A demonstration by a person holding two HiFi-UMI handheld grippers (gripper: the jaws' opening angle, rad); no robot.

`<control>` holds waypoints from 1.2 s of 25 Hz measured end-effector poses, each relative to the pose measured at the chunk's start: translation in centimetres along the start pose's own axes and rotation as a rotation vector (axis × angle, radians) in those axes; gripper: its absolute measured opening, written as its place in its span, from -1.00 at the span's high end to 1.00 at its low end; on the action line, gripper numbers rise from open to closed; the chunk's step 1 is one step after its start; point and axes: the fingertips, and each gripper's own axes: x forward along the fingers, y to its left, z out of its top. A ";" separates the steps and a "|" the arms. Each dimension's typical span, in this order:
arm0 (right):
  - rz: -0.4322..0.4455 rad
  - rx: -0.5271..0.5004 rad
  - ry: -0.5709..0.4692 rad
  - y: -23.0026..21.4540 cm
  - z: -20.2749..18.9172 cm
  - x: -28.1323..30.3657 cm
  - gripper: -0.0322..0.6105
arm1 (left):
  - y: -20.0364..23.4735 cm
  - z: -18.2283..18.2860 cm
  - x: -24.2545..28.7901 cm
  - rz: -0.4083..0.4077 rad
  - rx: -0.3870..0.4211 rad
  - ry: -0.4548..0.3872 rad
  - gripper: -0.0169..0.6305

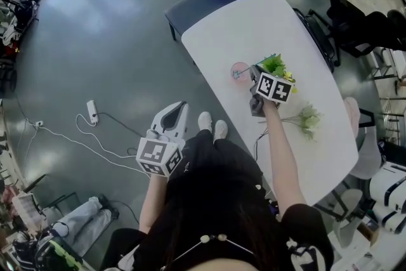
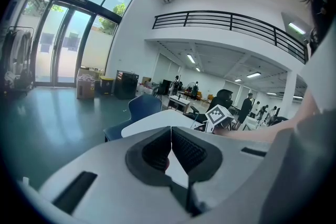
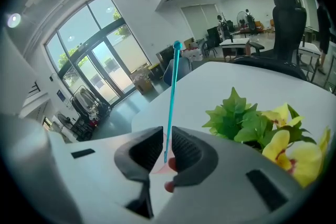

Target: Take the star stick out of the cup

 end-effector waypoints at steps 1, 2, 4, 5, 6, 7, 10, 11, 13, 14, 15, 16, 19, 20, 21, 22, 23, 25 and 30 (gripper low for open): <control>-0.002 0.002 0.001 -0.1 0.0 0.1 0.74 | 0.1 0.0 0.1 0.000 0.000 0.000 0.92; -0.004 0.005 0.001 -0.1 0.0 0.1 0.76 | 0.2 0.0 0.2 0.000 -0.001 0.001 0.92; -0.006 0.006 -0.001 -0.3 0.0 0.1 0.79 | 0.2 0.0 0.4 -0.001 -0.001 0.003 0.92; -0.005 0.005 -0.002 -0.3 0.1 0.0 0.80 | 0.2 0.1 0.5 -0.003 0.000 0.004 0.92; -0.004 0.006 -0.003 -0.3 0.1 0.0 0.81 | 0.1 0.1 0.6 -0.005 0.002 0.004 0.92; -0.001 0.008 -0.004 -0.3 0.2 0.0 0.82 | 0.1 0.2 0.7 -0.007 0.004 0.005 0.92; 0.009 0.014 -0.005 -0.3 0.2 0.0 0.83 | 0.1 0.2 0.7 -0.006 0.008 0.004 0.92; 0.010 0.014 -0.005 -0.3 0.2 0.0 0.83 | 0.1 0.3 0.7 -0.004 0.008 0.002 0.92; 0.015 0.017 -0.011 -0.3 0.3 -0.1 0.83 | 0.2 0.3 0.7 0.000 0.008 0.000 0.92; 0.018 0.018 -0.018 -0.2 0.4 -0.3 0.83 | 0.1 0.2 0.6 0.001 0.007 -0.001 0.92; 0.022 0.019 -0.027 -0.2 0.6 -0.4 0.83 | 0.1 0.2 0.6 0.002 0.007 -0.002 0.92; 0.027 0.019 -0.038 0.0 0.9 -0.6 0.83 | 0.2 0.2 0.5 0.003 0.007 -0.003 0.92; 0.048 0.007 -0.071 0.7 1.9 -1.5 0.83 | 0.2 0.2 0.4 0.006 0.009 -0.005 0.92; 0.052 -0.002 -0.082 0.9 2.2 -1.9 0.83 | 0.1 0.3 0.4 0.005 0.010 -0.007 0.92; 0.057 -0.011 -0.092 1.2 2.6 -2.4 0.84 | 0.1 0.3 0.4 0.005 0.012 -0.009 0.92; 0.063 -0.016 -0.103 1.5 2.9 -3.0 0.84 | 0.0 0.4 0.4 0.004 0.013 -0.011 0.92; 0.072 -0.019 -0.113 1.8 3.3 -3.6 0.84 | -0.1 0.5 0.5 0.002 0.014 -0.015 0.92; 0.099 -0.023 -0.136 2.7 4.0 -4.9 0.84 | -0.4 0.6 0.6 -0.003 0.016 -0.021 0.92; 0.140 -0.048 -0.188 4.9 4.8 -8.5 0.84 | -1.0 0.9 1.0 -0.027 0.022 -0.031 0.92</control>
